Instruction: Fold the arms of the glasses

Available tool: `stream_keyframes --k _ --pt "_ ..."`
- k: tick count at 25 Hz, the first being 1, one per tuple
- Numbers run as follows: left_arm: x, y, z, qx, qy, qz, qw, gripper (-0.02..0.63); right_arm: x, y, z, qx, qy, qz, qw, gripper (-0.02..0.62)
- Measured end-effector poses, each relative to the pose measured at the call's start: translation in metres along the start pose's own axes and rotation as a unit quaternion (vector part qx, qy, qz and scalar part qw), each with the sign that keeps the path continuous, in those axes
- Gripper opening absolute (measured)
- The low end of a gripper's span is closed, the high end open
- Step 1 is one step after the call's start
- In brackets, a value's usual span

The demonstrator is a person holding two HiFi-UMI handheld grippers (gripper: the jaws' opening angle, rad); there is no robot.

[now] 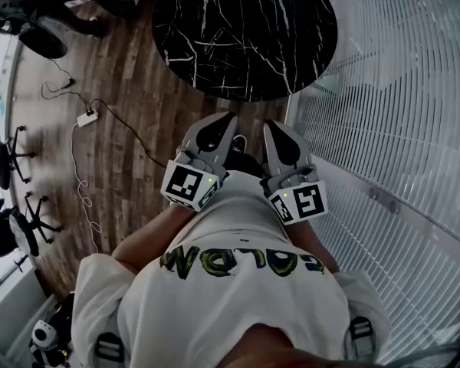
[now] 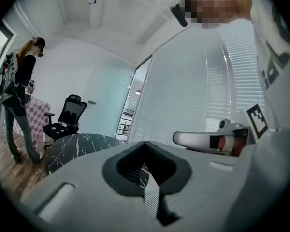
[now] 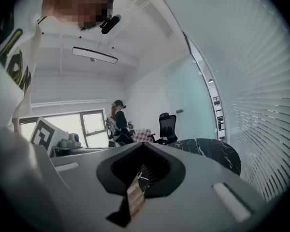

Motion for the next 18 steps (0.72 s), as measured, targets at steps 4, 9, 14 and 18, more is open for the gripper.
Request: stream_keyframes --k 4,9,14,18 --pt "0.008 -0.011 -0.008 0.005 0.009 -0.009 0.9999 0.002 -0.009 -0.009 -0.007 0.011 0.001 -0.010 1.000 0.003" --pt "0.012 -0.011 -0.010 0.005 0.015 -0.004 0.9999 0.000 -0.012 -0.016 -0.012 0.020 0.007 -0.016 1.000 0.003" --pt "0.013 -0.003 -0.008 0.003 0.016 0.002 0.9999 0.002 0.001 -0.014 -0.013 0.021 0.016 -0.007 1.000 0.002" --pt "0.019 0.011 -0.003 -0.003 0.012 0.009 0.9999 0.000 0.017 -0.018 -0.011 0.016 0.025 -0.001 1.000 0.002"
Point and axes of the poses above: the fingertips, and each gripper's own axes: x forward along the fingers, y to its left, z out of its top, the point moved 9 cm from there along -x, backward along the fingers, and after that the axes turned 6 degrees about -x, right-handed, at the moved point
